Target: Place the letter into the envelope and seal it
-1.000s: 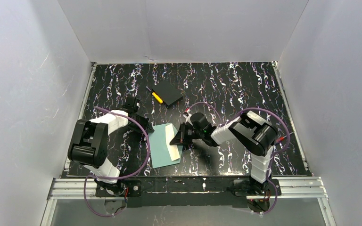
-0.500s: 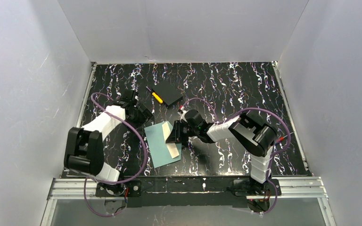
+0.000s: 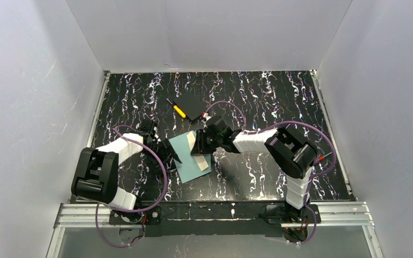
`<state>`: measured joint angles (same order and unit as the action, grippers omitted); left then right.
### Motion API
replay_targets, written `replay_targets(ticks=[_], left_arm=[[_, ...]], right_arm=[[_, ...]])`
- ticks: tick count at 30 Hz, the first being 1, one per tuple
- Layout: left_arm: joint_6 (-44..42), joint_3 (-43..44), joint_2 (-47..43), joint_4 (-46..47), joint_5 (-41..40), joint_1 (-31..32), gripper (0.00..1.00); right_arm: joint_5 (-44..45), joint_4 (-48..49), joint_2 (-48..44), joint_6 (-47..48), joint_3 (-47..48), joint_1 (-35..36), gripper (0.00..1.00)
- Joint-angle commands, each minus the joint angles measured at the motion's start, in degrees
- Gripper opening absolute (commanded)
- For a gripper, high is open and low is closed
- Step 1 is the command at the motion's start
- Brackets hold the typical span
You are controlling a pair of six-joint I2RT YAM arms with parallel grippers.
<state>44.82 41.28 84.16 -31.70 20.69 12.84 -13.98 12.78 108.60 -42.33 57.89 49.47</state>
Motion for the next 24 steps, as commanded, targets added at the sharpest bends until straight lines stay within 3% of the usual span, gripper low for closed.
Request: replay_targets(ticks=[1,8,13,17,24], left_arm=[[1.8,-3.5,3.4,14.9,9.3,0.1,0.62],[5.8,-1.6,9.2,14.1,4.6,0.2,0.51],[4.7,1.8,14.4,6.5,-0.5,0.2,0.38],[2.5,4.1,17.2,5.4,0.4,0.2,0.38],[2.1,4.5,17.2,5.9,1.6,0.1,0.38]], right_arm=[[3.9,-11.6,-0.1,6.2,3.2,-0.6,0.4],[5.4,-21.4,-0.5,7.8,9.4,-0.6,0.61],[10.9,-31.9,-0.6,11.3,16.1,-0.6,0.68],[13.4,-35.4,-0.6,14.3,17.7,-0.7,0.69],[10.6,-33.1,0.4,13.0,15.6,-0.9,0.53]])
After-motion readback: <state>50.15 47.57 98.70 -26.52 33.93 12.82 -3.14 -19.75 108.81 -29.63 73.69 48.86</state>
